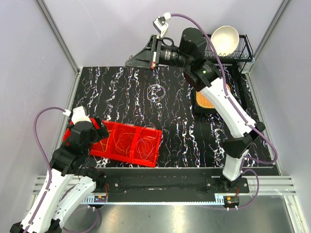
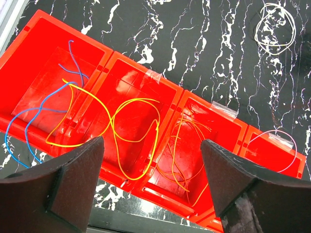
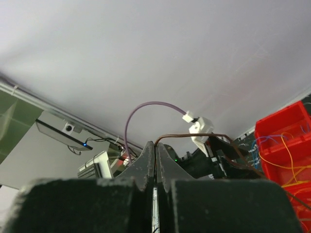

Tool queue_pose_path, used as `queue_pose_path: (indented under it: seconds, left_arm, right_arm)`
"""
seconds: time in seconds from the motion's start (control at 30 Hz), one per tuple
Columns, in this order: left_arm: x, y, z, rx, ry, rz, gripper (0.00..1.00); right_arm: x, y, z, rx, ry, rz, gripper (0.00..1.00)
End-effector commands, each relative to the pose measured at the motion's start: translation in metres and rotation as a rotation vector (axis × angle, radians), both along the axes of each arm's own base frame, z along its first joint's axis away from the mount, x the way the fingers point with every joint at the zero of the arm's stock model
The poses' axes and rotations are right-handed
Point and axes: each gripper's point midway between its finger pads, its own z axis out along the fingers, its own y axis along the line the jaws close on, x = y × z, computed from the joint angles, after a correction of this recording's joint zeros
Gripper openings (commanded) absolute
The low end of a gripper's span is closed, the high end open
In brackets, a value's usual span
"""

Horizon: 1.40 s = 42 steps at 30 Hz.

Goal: Untangle the cables

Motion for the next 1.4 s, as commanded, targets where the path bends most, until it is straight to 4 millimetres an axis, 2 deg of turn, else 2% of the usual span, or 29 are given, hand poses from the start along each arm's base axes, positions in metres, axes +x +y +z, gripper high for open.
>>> queue_pose_path:
  seconds: [0.0,0.07,0.1,0.17,0.2,0.57,0.8,1.0,1.13,1.37]
  left_arm:
    - [0.004,0.003,0.015,-0.016,-0.058,0.024,0.83]
    - [0.004,0.003,0.015,-0.017,-0.060,0.024,0.83]
    - [0.003,0.003,0.016,-0.018,-0.061,0.026,0.83]
    - [0.003,0.003,0.017,-0.020,-0.066,0.026,0.83]
    - [0.003,0.003,0.016,-0.019,-0.066,0.025,0.83]
    - [0.003,0.004,0.016,-0.019,-0.067,0.027,0.84]
    - [0.002,0.003,0.017,-0.022,-0.070,0.026,0.84]
    - [0.002,0.004,0.018,-0.023,-0.075,0.025,0.84]
    - [0.002,0.004,0.017,-0.021,-0.071,0.025,0.84]
    - [0.002,0.004,0.018,-0.024,-0.077,0.027,0.84]
  right_arm:
    - [-0.037,-0.016,0.053,0.087,-0.141,0.065,0.00]
    - [-0.039,-0.011,0.056,0.095,-0.151,0.093,0.00]
    - [-0.046,-0.016,0.070,0.123,-0.179,0.102,0.00]
    - [-0.049,-0.010,0.070,0.130,-0.176,0.130,0.00]
    - [-0.054,-0.012,0.079,0.149,-0.188,0.140,0.00]
    - [-0.053,0.017,0.065,0.159,-0.170,0.199,0.00]
    - [-0.053,0.025,0.073,0.212,-0.173,0.211,0.00]
    - [-0.061,0.040,0.070,0.243,-0.190,0.243,0.00]
    - [-0.067,0.053,0.062,0.250,-0.207,0.268,0.00]
    - [-0.053,0.070,0.042,0.225,-0.208,0.250,0.00]
